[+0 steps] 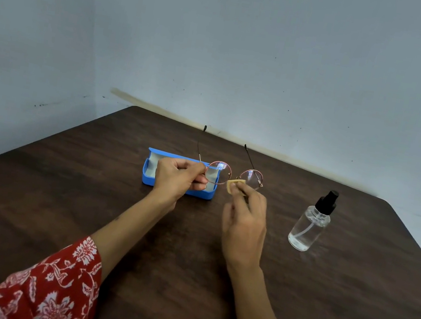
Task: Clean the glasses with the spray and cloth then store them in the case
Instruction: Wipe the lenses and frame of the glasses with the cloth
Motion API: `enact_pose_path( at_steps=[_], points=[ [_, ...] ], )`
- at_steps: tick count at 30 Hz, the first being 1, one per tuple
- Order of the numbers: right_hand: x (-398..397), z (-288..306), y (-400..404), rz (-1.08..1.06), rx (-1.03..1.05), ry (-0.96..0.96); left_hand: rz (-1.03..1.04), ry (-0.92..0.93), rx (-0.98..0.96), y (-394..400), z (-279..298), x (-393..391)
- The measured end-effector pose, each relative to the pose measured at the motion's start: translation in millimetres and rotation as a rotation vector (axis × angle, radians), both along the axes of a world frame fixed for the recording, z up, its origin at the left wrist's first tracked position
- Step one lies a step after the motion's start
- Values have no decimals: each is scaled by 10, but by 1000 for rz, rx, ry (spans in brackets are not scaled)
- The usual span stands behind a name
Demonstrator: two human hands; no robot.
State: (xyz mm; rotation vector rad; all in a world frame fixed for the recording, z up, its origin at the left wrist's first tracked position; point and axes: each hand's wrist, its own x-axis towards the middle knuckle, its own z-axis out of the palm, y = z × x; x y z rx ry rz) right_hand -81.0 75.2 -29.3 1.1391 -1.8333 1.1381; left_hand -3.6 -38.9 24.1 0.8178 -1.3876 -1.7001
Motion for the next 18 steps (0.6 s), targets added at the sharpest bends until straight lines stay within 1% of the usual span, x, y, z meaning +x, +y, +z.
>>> enact_pose_path(
  at_steps=[4, 6, 11, 16, 18],
  points=[
    [-122, 10, 82, -123, -96, -138, 8, 1, 10, -12, 1, -4],
    [-110, 12, 73, -118, -98, -133, 1, -7, 9, -4, -9, -12],
    [33, -3, -8, 2, -16, -41, 9, -14, 3, 2, -16, 0],
    [-87, -26, 37, -74, -102, -165, 17, -20, -1, -22, -15, 6],
    [-69, -21, 41, -76, -90, -159, 5, -20, 1, -21, -31, -5]
  ],
)
